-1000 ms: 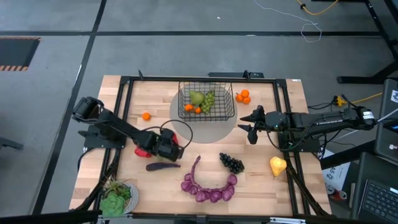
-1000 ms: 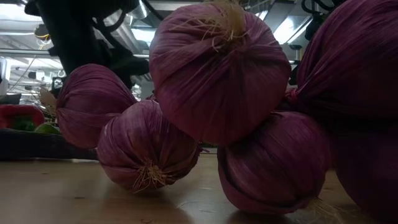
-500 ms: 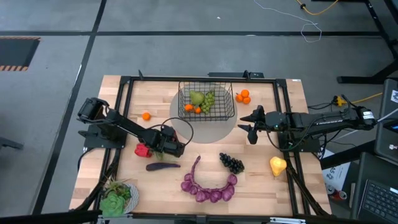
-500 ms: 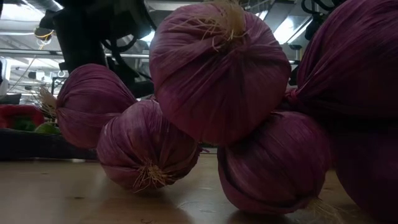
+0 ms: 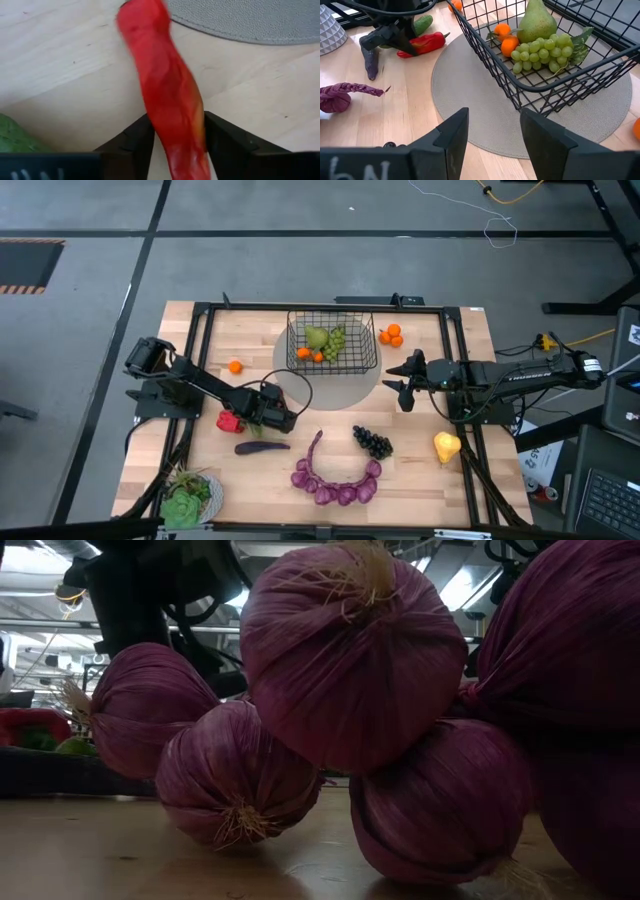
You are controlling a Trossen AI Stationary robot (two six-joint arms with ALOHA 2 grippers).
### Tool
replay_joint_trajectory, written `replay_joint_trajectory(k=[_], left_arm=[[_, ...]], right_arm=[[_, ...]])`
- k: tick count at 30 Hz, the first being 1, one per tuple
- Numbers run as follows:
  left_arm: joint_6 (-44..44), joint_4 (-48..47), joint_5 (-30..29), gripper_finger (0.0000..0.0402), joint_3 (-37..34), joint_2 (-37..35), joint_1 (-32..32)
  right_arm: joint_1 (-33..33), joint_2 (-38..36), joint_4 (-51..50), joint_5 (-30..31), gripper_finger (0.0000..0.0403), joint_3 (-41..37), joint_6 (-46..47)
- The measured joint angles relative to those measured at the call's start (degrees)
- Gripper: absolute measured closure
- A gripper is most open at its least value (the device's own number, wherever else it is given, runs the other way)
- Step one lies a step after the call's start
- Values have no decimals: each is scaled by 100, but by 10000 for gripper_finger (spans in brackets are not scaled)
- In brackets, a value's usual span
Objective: Build produce basket
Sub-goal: Put the red chili pepper into the black wire basket
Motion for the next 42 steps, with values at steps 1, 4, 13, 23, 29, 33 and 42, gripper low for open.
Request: replay_joint_trajectory(k=[1,4,13,23,29,33,42], left_arm=[[1,-6,5,251,0,0,-2],[1,-38,-45,289,-7,0,-41],[-3,-144,253,365,116,-211,-143],[1339,-230,323,365,1217,-417,-455],[2538,-243,31,363,1820,-422,-520],[3585,-291,-518,364,2174,-424,-202],[6231,-268,-1092,362,3228,-428,1450]], right_arm=[[0,0,0,0,221,0,-2],[0,0,2,0,221,0,0],[0,-2,2,0,221,0,0],[0,-2,4,0,221,0,0],[0,0,4,0,221,0,0],[-1,-1,7,0,221,0,0],[0,0,9,0,221,0,0]])
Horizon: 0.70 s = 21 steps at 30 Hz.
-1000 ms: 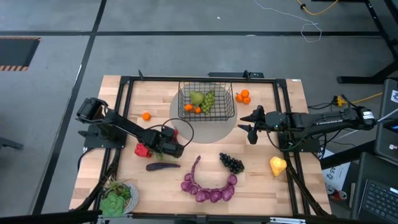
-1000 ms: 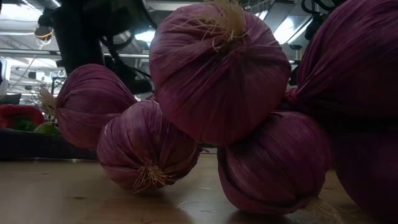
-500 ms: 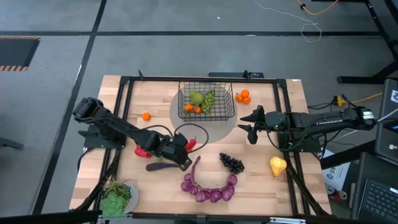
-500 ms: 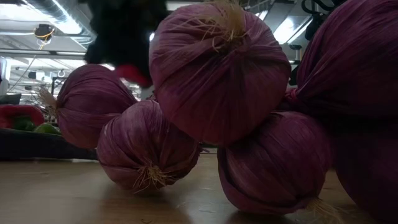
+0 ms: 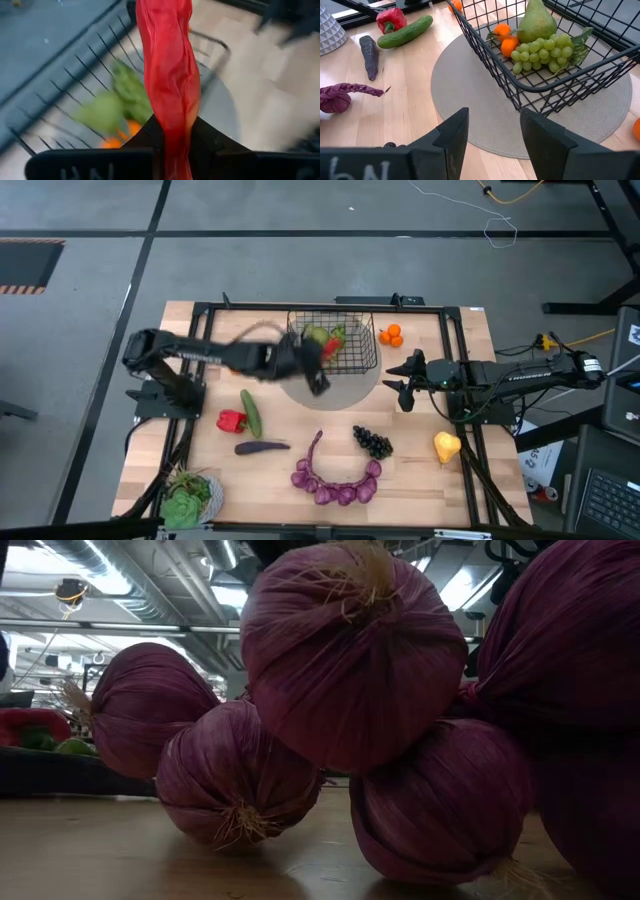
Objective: Build produce basket
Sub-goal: Put the red chili pepper into the black wire basket, then put the violet eggplant into the black wire basket
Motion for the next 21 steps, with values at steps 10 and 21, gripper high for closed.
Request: replay_joint_trajectory(k=[10,21], left_arm=[[2157,811,1277,338,234,429,1525],[2162,1011,1332,243,234,608,1512]], right_arm=[[-2,-2,-2,1,221,0,0],[0,1,-4,0,221,-2,0]])
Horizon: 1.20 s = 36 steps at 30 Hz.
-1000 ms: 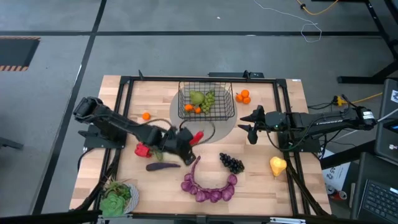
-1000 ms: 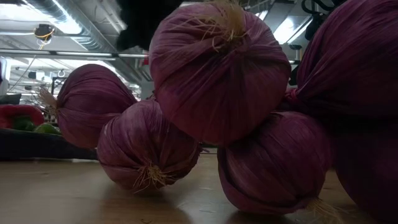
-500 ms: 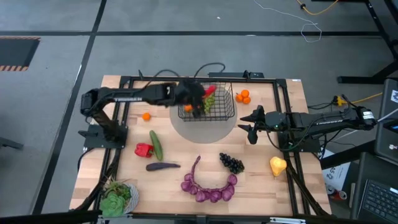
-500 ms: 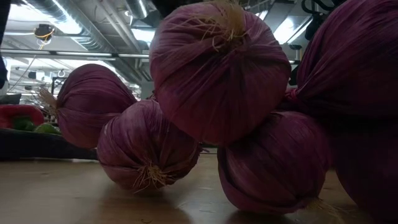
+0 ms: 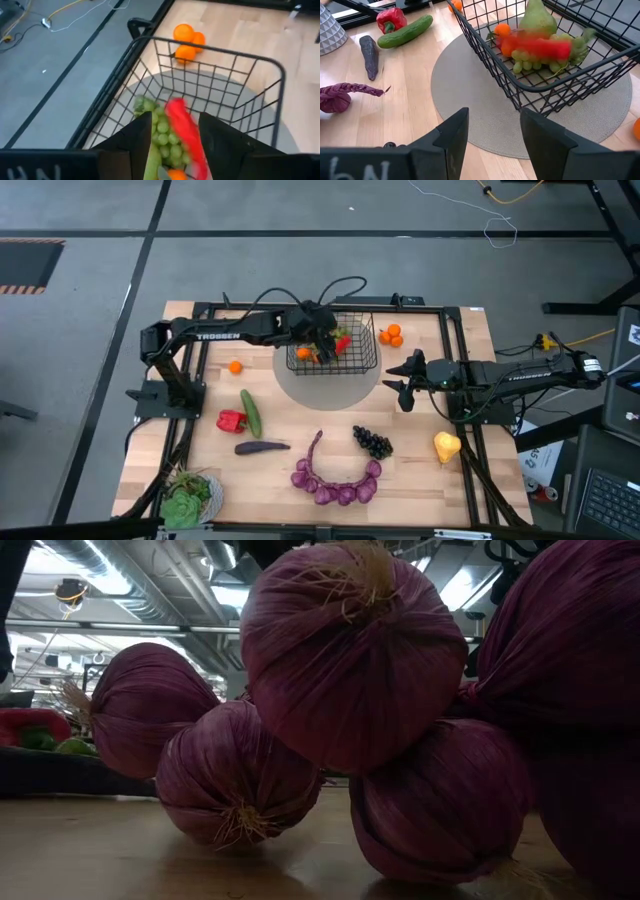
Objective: Build produce basket
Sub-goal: Put the violet eggplant into the black wire basket
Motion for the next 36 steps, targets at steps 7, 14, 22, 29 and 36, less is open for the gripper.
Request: replay_joint_trajectory(k=[7,14,22,29,36], left_arm=[[-40,208,-47,240,-1,0,-97],[-517,-195,-61,239,-2,-59,-303],[-2266,-2109,585,239,-11,-216,-1036],[-3816,-3935,1058,239,-54,-171,-1973],[-4397,-4185,965,239,-52,-181,-2676]], right_arm=[[0,-1,-2,0,221,2,0],[0,-1,-4,-2,221,2,30],[0,-1,-7,-2,221,2,52],[0,0,-9,-2,221,2,151],[0,0,-5,-1,221,2,151]])
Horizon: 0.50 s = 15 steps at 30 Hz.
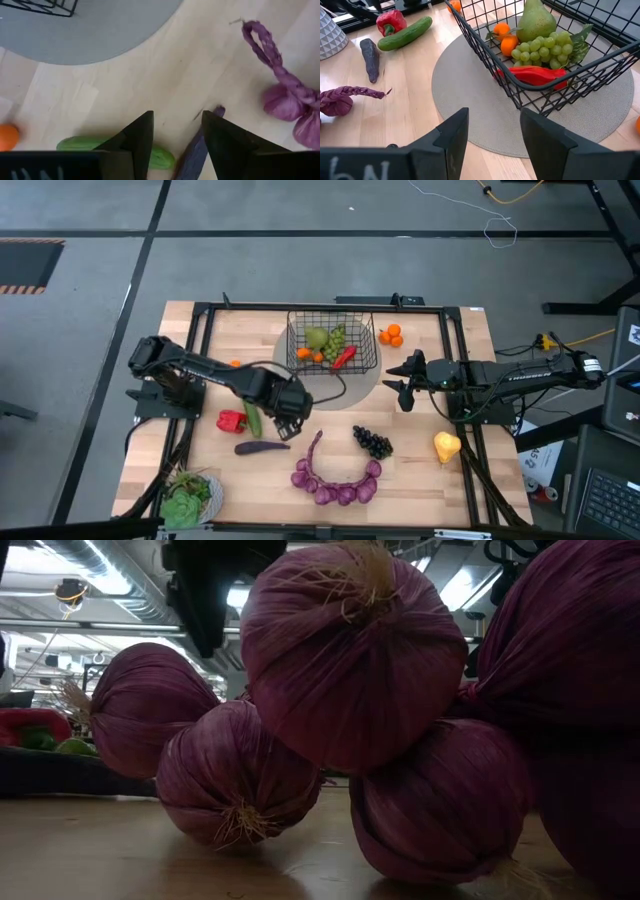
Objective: Build produce basket
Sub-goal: Put the violet eggplant into the black wire basket
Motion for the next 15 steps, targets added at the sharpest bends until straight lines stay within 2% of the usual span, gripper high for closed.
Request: replay_joint_trajectory(k=[6,15], left_arm=[[16,-17,-265,239,0,0,-142],[382,-75,-365,239,4,0,-107]], right_arm=[[0,0,4,1,221,0,43],[0,0,-34,-8,221,0,804]])
